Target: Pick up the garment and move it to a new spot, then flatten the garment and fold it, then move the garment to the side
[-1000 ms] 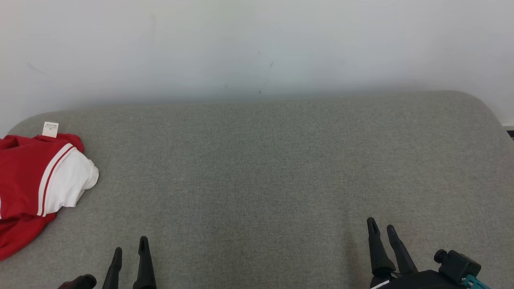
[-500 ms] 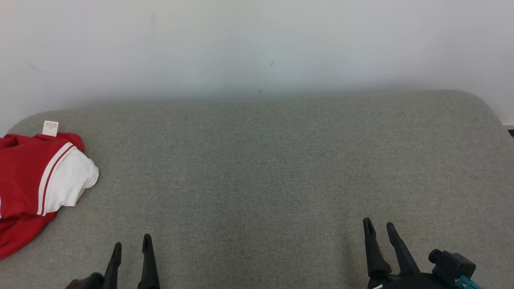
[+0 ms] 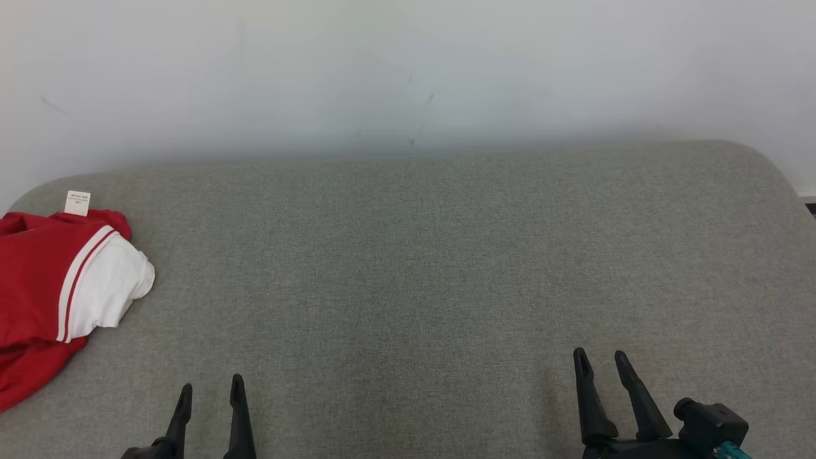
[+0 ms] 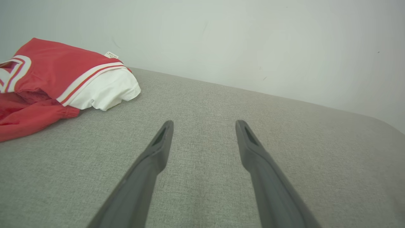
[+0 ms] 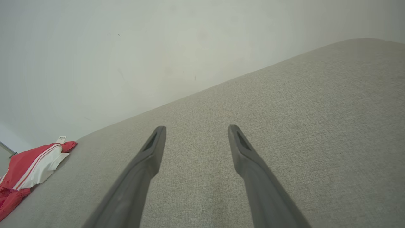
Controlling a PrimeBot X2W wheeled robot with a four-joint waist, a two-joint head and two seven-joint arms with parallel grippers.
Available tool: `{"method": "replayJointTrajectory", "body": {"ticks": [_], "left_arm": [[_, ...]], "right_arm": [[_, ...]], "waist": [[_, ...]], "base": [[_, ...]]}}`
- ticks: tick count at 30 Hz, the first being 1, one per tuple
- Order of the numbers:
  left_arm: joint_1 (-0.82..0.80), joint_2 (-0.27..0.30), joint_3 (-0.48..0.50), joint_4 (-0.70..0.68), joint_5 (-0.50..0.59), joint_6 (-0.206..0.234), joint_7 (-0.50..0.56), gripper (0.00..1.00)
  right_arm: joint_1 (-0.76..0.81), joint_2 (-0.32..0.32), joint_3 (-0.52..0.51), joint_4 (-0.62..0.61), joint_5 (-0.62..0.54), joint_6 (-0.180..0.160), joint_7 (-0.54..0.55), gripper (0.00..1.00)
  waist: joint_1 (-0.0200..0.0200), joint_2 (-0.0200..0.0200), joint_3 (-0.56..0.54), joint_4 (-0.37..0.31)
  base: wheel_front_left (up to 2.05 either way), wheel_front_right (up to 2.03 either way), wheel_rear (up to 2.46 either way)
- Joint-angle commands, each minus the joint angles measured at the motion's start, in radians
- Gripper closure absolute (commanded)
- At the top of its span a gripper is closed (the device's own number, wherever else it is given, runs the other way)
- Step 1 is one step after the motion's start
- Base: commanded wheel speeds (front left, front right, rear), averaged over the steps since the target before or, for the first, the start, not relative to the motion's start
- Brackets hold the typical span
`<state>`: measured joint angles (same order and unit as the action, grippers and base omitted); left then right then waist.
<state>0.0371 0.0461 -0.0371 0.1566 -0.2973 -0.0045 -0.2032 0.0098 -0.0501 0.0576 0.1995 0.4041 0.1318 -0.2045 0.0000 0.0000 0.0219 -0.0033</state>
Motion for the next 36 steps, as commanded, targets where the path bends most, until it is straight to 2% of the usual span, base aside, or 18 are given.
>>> {"method": "replayJointTrajectory", "body": {"ticks": [1, 30, 36], "left_arm": [[0.005, 0.005, 0.001, -0.008, 0.03, 0.005, -0.011, 0.0], [0.045, 0.006, 0.032, -0.015, 0.224, -0.005, -0.065, 0.0], [0.044, 0.006, 0.035, -0.013, 0.21, -0.005, -0.063, 0.0]], "right_arm": [[0.007, 0.0, -0.004, -0.009, -0.03, -0.002, -0.01, 0.0], [0.034, 0.0, -0.035, -0.002, -0.215, -0.002, -0.063, 0.0], [0.031, 0.0, -0.037, -0.002, -0.205, -0.002, -0.061, 0.0]], "waist": [[0.0, 0.0, 0.0, 0.0], [0.0, 0.0, -0.005, 0.005], [0.0, 0.0, -0.006, 0.005]], "base": [[0.0, 0.0, 0.0], [0.0, 0.0, 0.0], [0.0, 0.0, 0.0]]}}
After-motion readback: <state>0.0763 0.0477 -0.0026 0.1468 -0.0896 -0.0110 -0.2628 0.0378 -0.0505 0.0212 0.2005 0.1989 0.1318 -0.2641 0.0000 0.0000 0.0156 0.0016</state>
